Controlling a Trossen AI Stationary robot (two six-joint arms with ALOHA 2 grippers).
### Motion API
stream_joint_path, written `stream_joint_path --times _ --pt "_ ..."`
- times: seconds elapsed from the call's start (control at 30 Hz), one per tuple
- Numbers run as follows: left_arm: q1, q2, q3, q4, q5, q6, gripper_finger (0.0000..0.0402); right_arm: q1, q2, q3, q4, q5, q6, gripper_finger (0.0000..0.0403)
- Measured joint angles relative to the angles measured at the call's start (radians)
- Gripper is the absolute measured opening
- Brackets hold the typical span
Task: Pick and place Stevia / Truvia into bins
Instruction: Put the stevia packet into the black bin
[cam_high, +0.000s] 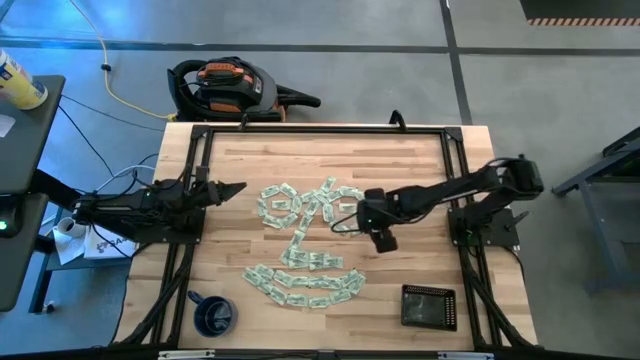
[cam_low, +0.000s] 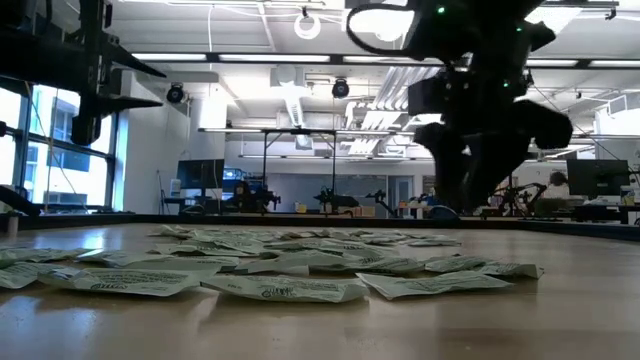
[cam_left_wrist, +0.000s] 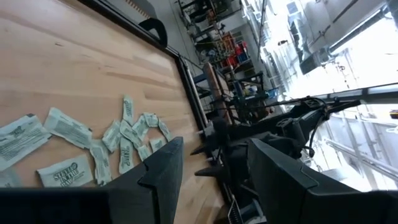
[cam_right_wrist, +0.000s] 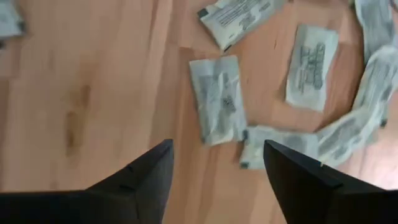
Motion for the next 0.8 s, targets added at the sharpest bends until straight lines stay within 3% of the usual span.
stream_joint_path --times 0.33,0.8 --pt "0.0 0.0 0.0 -0.023 0.001 0.0 0.0215 -0.061 0.108 0.067 0.016 -0.061 -0.16 0.0203" --pt "0.0 0.0 0.0 -0.033 0.002 -0.001 0.0215 -0.066 0.199 0.069 0.073 -0.12 -0.162 0.0172"
